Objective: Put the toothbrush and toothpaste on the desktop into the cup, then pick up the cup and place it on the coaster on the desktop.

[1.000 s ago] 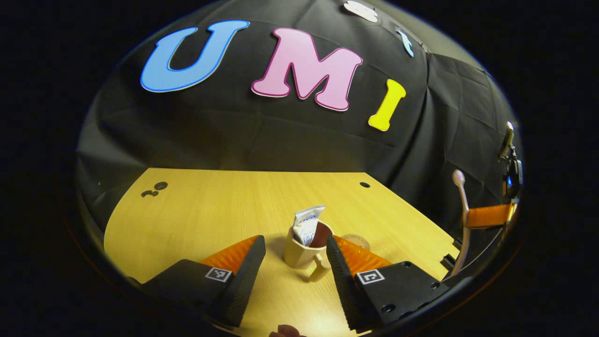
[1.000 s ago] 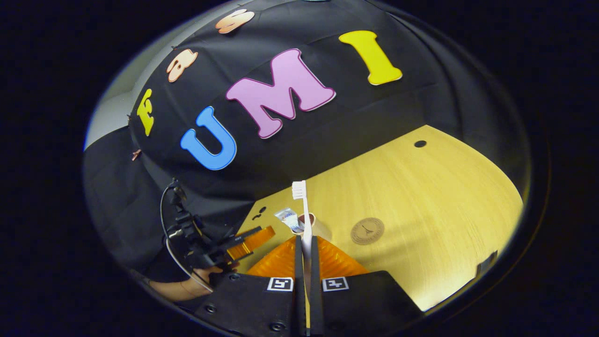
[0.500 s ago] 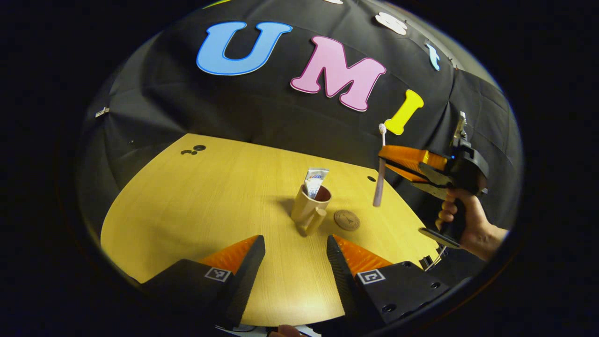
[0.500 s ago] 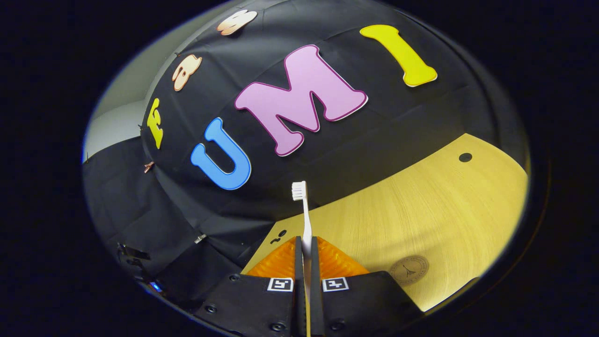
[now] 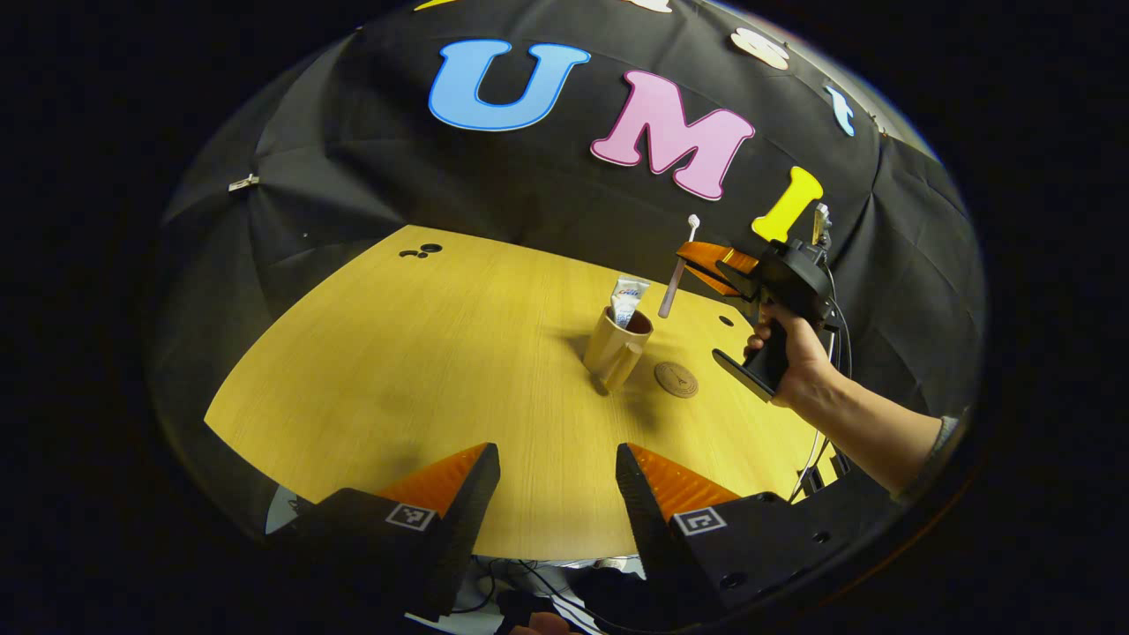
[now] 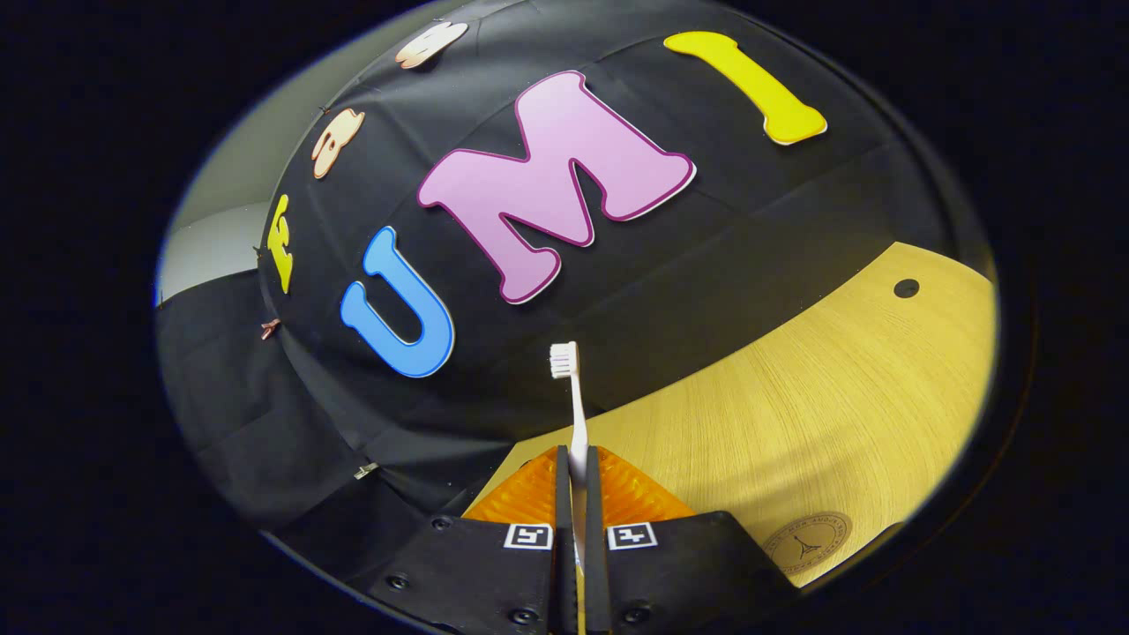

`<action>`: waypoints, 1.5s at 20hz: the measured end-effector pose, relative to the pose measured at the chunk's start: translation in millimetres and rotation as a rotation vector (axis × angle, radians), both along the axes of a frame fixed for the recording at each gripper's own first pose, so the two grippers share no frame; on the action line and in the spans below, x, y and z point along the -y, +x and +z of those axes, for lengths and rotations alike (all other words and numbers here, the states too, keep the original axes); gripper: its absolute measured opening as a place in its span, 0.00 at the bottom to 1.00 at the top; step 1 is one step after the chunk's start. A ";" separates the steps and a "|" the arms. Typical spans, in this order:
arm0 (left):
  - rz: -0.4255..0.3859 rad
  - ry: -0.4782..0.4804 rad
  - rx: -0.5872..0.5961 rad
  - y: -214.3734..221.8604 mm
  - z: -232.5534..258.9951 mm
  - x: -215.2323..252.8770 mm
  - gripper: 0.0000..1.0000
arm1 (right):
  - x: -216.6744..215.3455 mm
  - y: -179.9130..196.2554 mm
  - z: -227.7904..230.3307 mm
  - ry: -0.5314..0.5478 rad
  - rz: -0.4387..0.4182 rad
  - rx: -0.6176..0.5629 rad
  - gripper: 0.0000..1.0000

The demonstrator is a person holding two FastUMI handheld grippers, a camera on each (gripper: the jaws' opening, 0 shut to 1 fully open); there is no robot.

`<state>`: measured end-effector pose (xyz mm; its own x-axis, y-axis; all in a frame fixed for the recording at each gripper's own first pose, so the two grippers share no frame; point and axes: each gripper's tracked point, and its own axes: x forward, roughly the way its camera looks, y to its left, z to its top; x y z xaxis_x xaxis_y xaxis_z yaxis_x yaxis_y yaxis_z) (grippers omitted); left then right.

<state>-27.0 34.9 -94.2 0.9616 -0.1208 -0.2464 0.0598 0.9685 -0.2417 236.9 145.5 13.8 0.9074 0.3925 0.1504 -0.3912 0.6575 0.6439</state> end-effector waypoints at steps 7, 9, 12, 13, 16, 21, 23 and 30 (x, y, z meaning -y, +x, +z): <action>0.030 0.002 -0.031 -8.0 -18.0 -4.9 0.83 | -21.3 30.9 -45.1 -0.072 0.007 -0.015 0.08; 0.033 -0.001 -0.040 -8.1 -21.8 -4.9 0.83 | -26.1 33.1 -56.6 -0.091 0.005 -0.018 0.08; 0.028 0.005 -0.048 -6.3 -25.1 -4.3 0.83 | -29.6 27.8 -64.5 -0.128 0.008 -0.014 0.08; 0.027 0.006 -0.049 -4.4 -24.2 -4.1 0.83 | -31.9 24.8 -68.1 -0.144 0.013 -0.012 0.08; 0.027 -0.001 -0.045 0.5 -19.8 -5.6 0.83 | -31.8 19.1 -75.5 -0.155 0.025 -0.029 0.10; 0.014 -0.010 -0.034 13.0 -9.9 -6.5 0.83 | -27.9 -0.2 -83.1 -0.165 0.041 -0.060 0.15; 0.003 -0.009 -0.029 21.2 -5.0 -2.6 0.83 | -27.1 -11.1 -88.9 -0.168 0.049 -0.087 0.24; -0.055 0.002 -0.042 43.6 2.3 18.5 0.83 | -29.3 -71.3 -107.9 -0.126 0.101 -0.207 0.49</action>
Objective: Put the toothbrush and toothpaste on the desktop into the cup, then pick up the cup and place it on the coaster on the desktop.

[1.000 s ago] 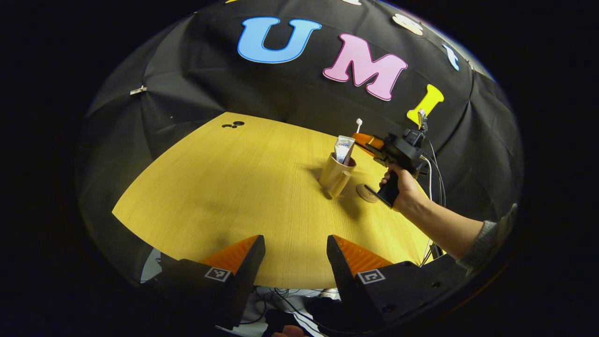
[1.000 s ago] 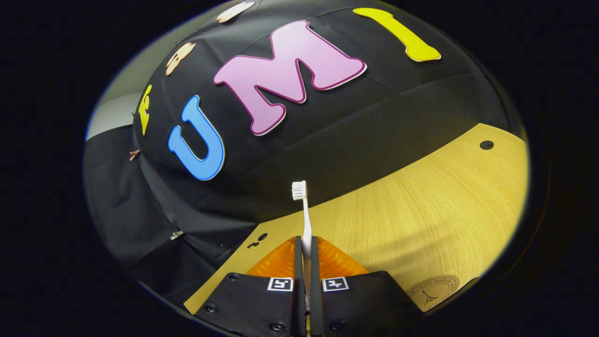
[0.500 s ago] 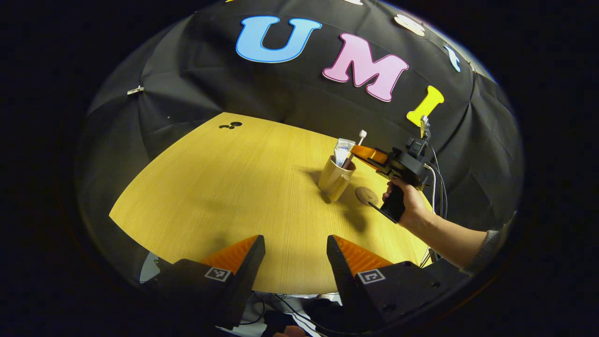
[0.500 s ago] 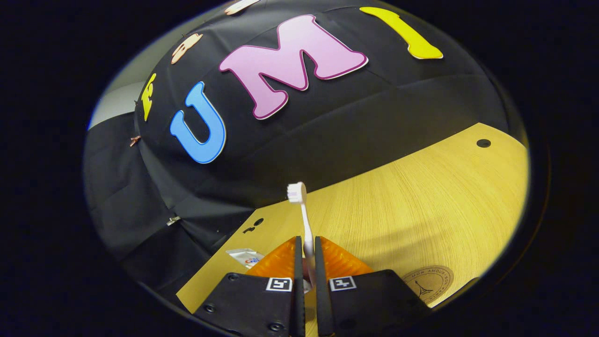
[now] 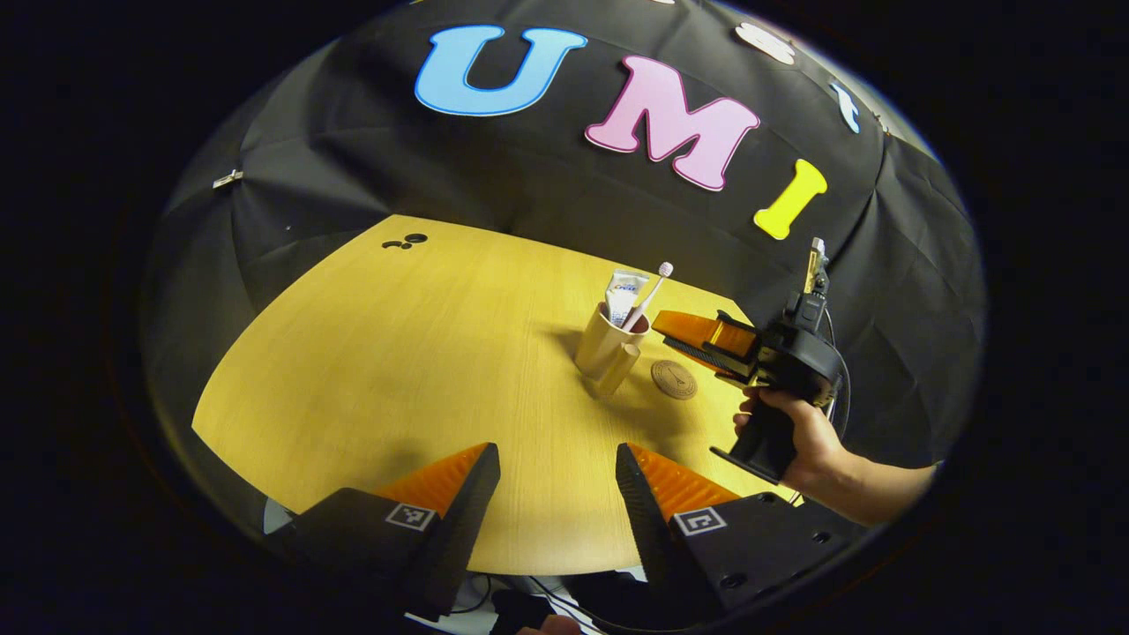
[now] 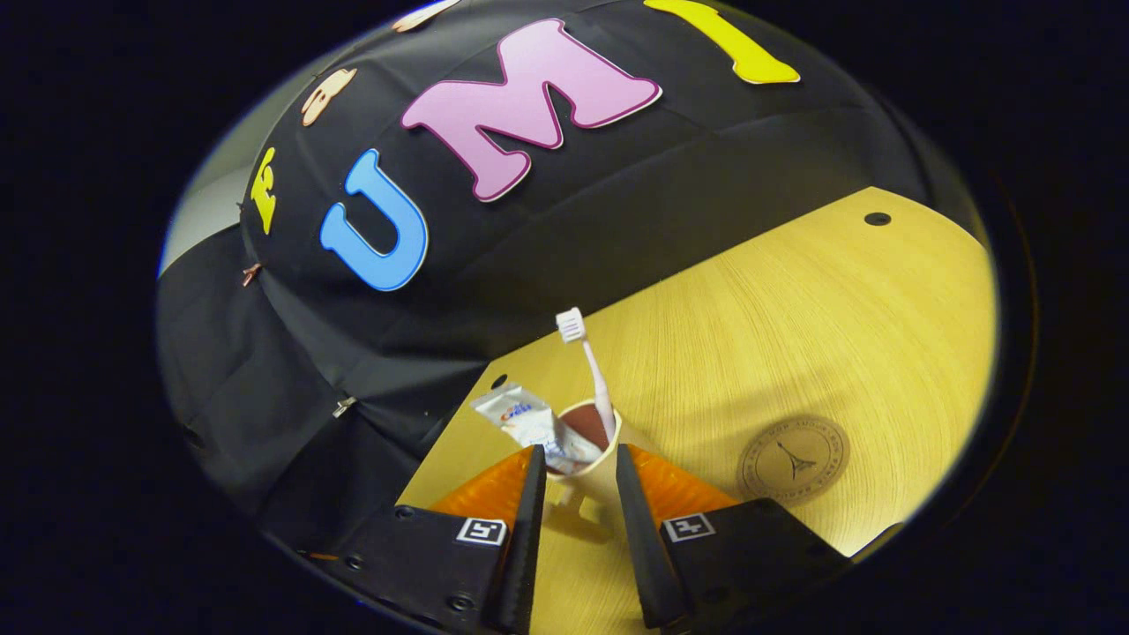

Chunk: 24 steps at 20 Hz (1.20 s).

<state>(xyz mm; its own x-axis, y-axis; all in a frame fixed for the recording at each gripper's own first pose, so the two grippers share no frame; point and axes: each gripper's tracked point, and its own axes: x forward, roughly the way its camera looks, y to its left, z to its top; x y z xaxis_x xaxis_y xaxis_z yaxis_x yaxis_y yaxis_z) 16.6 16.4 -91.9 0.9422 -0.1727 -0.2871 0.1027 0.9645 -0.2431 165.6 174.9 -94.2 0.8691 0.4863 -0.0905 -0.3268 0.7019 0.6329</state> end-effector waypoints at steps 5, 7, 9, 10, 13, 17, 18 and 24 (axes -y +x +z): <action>-0.081 0.027 -0.092 18.7 -9.8 28.6 0.83 | 22.3 -40.3 -5.9 -0.007 0.028 -0.071 0.75; -0.104 0.040 -0.114 31.1 -9.6 38.6 0.83 | 39.9 -56.3 -11.2 -0.026 0.032 -0.102 0.82; -0.116 0.070 -0.137 46.7 -11.8 47.6 0.83 | 59.1 -74.2 -17.3 -0.040 0.034 -0.138 0.89; -0.120 0.087 -0.152 53.4 -13.7 51.1 0.83 | 69.4 -83.7 -22.5 -0.050 0.029 -0.161 0.89; -0.124 0.141 -0.179 78.3 -11.7 61.9 0.83 | 98.2 -111.0 -37.4 -0.083 0.024 -0.209 0.89; -0.130 0.228 -0.250 107.5 -18.0 73.6 0.83 | 130.9 -141.0 -52.7 -0.083 0.017 -0.259 0.89; -0.113 0.265 -0.263 115.5 -17.7 70.7 0.83 | 137.4 -149.3 -57.9 -0.096 0.020 -0.266 0.89; -0.091 0.295 -0.343 155.1 -15.1 76.5 0.83 | 173.5 -180.2 -77.5 -0.105 0.027 -0.312 0.90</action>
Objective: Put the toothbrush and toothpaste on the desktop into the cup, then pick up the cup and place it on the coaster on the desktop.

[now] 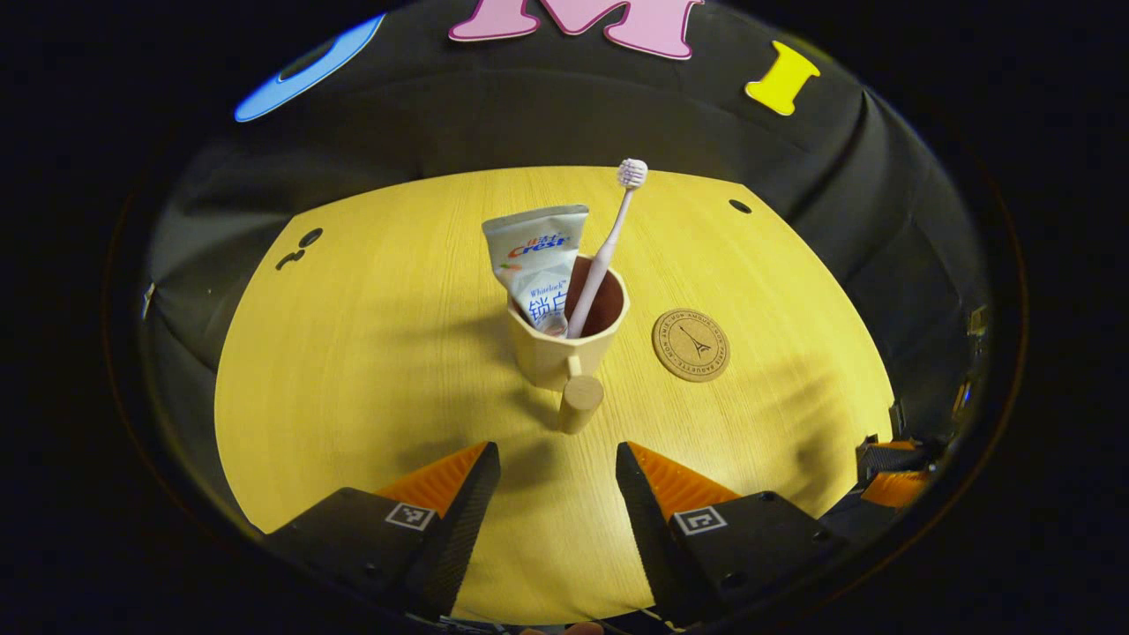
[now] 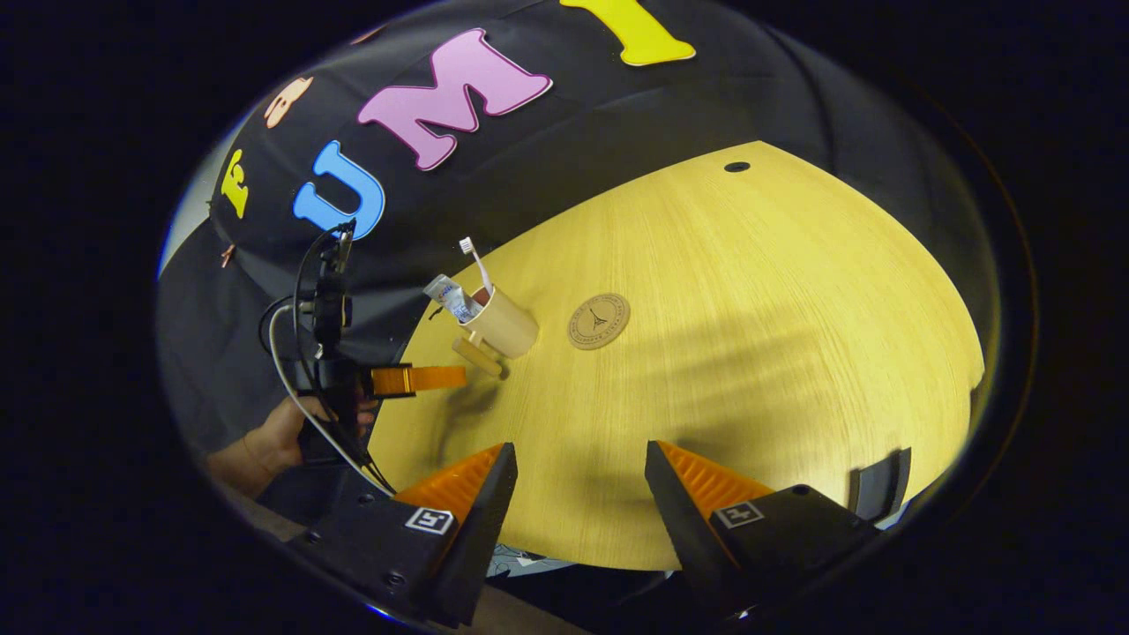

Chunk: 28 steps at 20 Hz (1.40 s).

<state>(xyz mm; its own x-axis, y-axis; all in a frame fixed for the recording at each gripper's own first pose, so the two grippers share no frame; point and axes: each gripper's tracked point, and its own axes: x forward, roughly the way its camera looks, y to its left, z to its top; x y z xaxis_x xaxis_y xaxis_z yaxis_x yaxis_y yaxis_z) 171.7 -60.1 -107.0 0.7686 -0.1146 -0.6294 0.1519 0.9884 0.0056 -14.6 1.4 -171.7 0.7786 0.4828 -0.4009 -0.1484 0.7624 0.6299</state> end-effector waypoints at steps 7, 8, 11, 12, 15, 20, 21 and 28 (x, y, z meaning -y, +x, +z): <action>0.042 -0.006 -0.080 35.9 -2.6 10.7 0.82 | 35.2 -3.1 -11.1 0.083 -0.081 -0.039 0.92; 0.042 0.006 -0.094 39.1 -4.2 11.2 0.81 | 40.2 -3.6 -12.3 0.088 -0.094 -0.042 0.92; 0.052 0.053 -0.131 51.4 -9.8 11.2 0.80 | 56.0 -5.1 -13.9 0.099 -0.123 -0.042 0.92; 0.053 0.062 -0.141 54.1 -11.1 11.5 0.78 | 61.0 -7.3 -15.7 0.100 -0.131 -0.043 0.92; 0.060 0.076 -0.174 61.9 -14.6 12.9 0.76 | 73.4 -11.4 -21.0 0.114 -0.159 -0.054 0.92; 0.090 0.084 -0.208 66.5 -20.4 11.0 0.39 | 81.8 -18.7 -28.3 0.134 -0.184 -0.076 0.92; 0.083 0.082 -0.198 68.5 -19.7 12.3 0.33 | 82.1 -18.5 -28.8 0.133 -0.184 -0.077 0.92; 0.068 0.058 -0.175 66.6 -20.3 12.7 0.28 | 82.0 -19.6 -28.1 0.127 -0.172 -0.077 0.92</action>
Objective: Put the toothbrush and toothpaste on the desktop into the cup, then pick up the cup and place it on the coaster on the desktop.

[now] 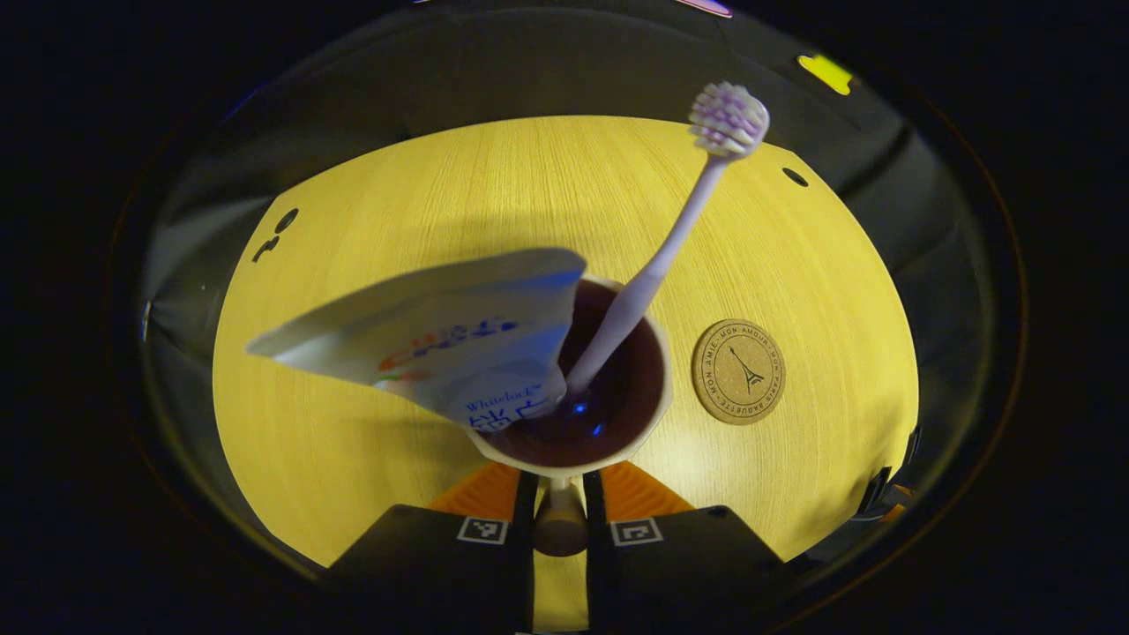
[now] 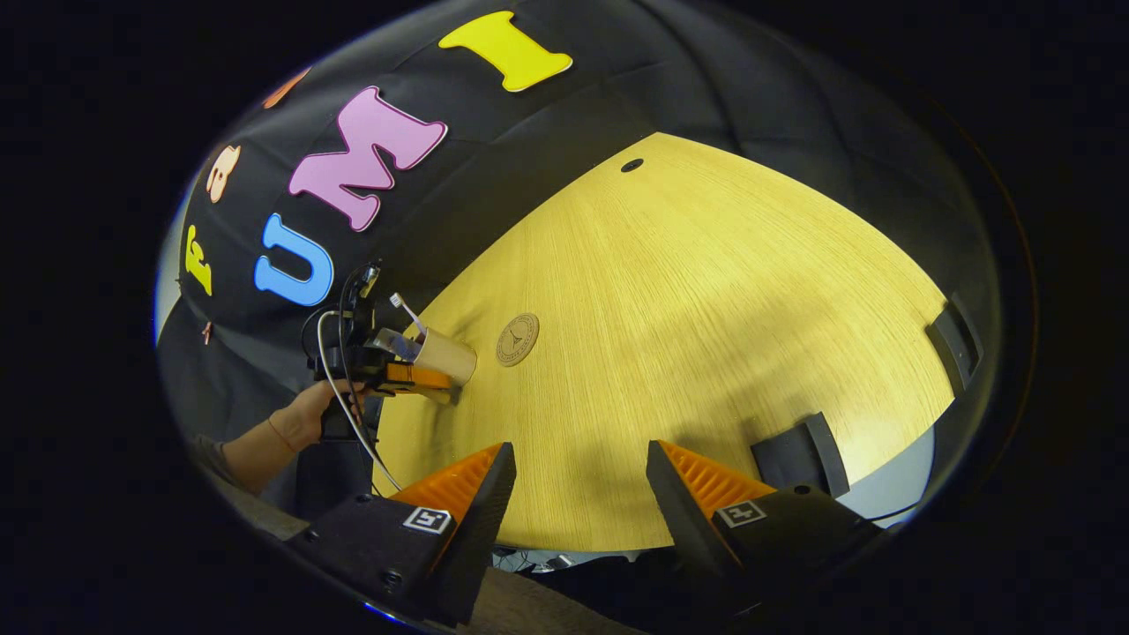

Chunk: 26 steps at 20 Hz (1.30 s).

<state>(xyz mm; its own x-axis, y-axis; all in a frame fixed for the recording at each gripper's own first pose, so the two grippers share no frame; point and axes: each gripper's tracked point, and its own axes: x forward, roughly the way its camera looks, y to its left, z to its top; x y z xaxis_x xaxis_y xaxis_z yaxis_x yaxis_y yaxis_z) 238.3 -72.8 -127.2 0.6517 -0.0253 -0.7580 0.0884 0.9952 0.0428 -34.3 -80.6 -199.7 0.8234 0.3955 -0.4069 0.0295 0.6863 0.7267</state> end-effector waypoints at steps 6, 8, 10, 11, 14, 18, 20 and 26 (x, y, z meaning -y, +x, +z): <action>-0.035 0.009 0.030 -7.2 7.9 9.1 0.31 | 0.4 2.0 0.5 0.009 -0.006 0.000 0.92; -0.054 0.011 0.038 -8.6 11.4 16.1 0.27 | 0.0 0.8 1.2 0.007 -0.007 0.003 0.92; -0.071 0.015 0.037 -10.9 11.3 25.2 0.31 | 0.8 -0.3 0.7 0.009 -0.009 0.002 0.92; -0.081 0.018 0.035 -11.8 10.9 29.8 0.27 | 2.3 -1.3 1.0 0.012 -0.012 0.002 0.92; -0.112 0.033 0.036 -12.4 9.9 45.8 0.31 | 8.9 -4.3 0.5 0.019 -0.030 0.003 0.92; -0.165 0.053 0.039 -10.5 12.7 72.4 0.31 | 19.0 -6.8 0.5 0.038 -0.063 0.002 0.92; -0.189 0.051 0.044 -9.8 16.1 88.1 0.27 | 19.1 -5.7 0.0 0.042 -0.076 0.001 0.92; -0.254 0.079 0.037 -7.4 12.7 122.3 0.27 | 32.2 -12.5 -2.8 0.055 -0.104 -0.003 0.92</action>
